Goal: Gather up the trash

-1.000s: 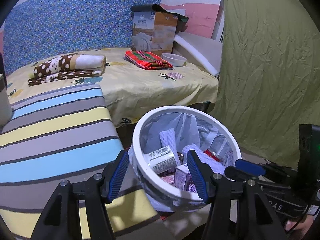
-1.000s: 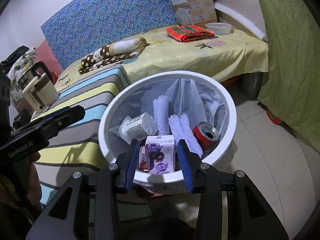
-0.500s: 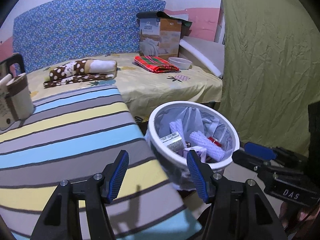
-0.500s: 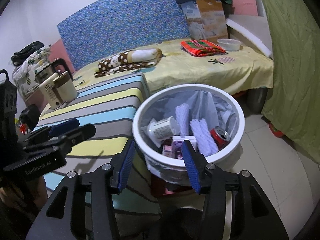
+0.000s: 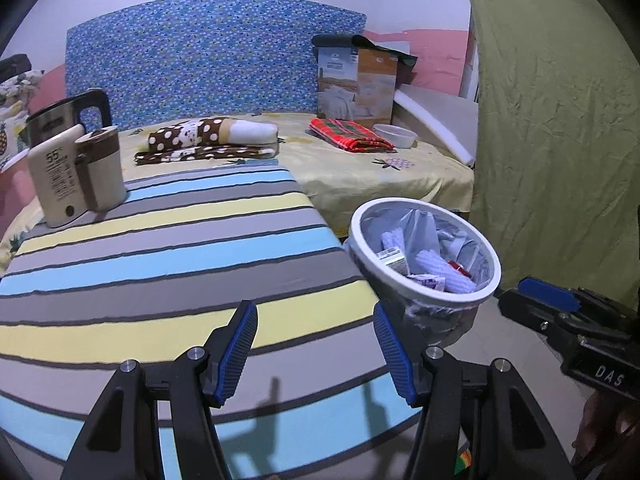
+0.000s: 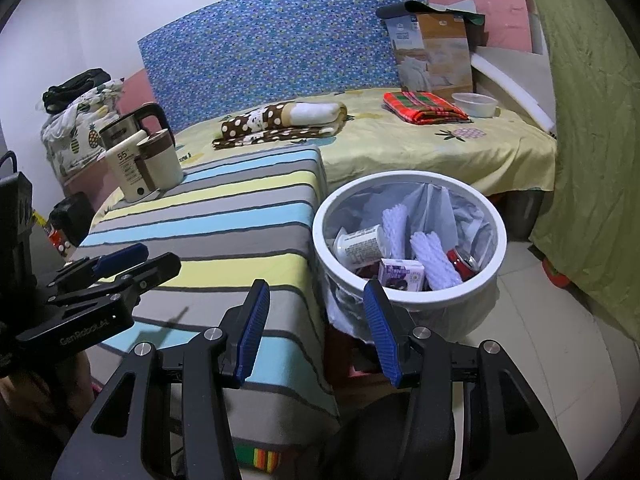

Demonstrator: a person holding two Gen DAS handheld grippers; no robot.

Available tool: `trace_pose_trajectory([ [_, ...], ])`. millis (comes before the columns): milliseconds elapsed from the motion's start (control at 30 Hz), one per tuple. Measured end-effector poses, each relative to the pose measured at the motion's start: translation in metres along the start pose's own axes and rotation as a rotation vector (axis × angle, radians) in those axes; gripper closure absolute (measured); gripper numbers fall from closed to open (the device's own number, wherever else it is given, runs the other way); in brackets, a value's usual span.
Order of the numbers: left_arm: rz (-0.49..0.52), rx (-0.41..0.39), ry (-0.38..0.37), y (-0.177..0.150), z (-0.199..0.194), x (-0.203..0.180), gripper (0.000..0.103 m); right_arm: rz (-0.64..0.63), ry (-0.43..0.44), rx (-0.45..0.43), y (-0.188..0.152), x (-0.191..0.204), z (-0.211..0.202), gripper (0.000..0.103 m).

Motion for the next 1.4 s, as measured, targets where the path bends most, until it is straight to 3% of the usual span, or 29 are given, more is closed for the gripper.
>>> trace_pose_trajectory([
  [333, 0.023, -0.020, 0.029, -0.010, -0.019, -0.005, 0.043, -0.016, 0.000, -0.023, -0.004, 0.008, -0.012, 0.052],
  [1400, 0.024, -0.022, 0.037, -0.012, -0.021, -0.008, 0.043, -0.008, -0.001, -0.032, -0.006, 0.007, -0.013, 0.052],
])
Point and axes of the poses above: each gripper's, at about its wrist camera, not at the fingertips, and z roughly the way its jaws point, x to its left, y to its top, the point moved 5 cm from there along z, roughly the way its jaws point, and after that the axes turned 8 degrees about -y, right-handed, at the moved point
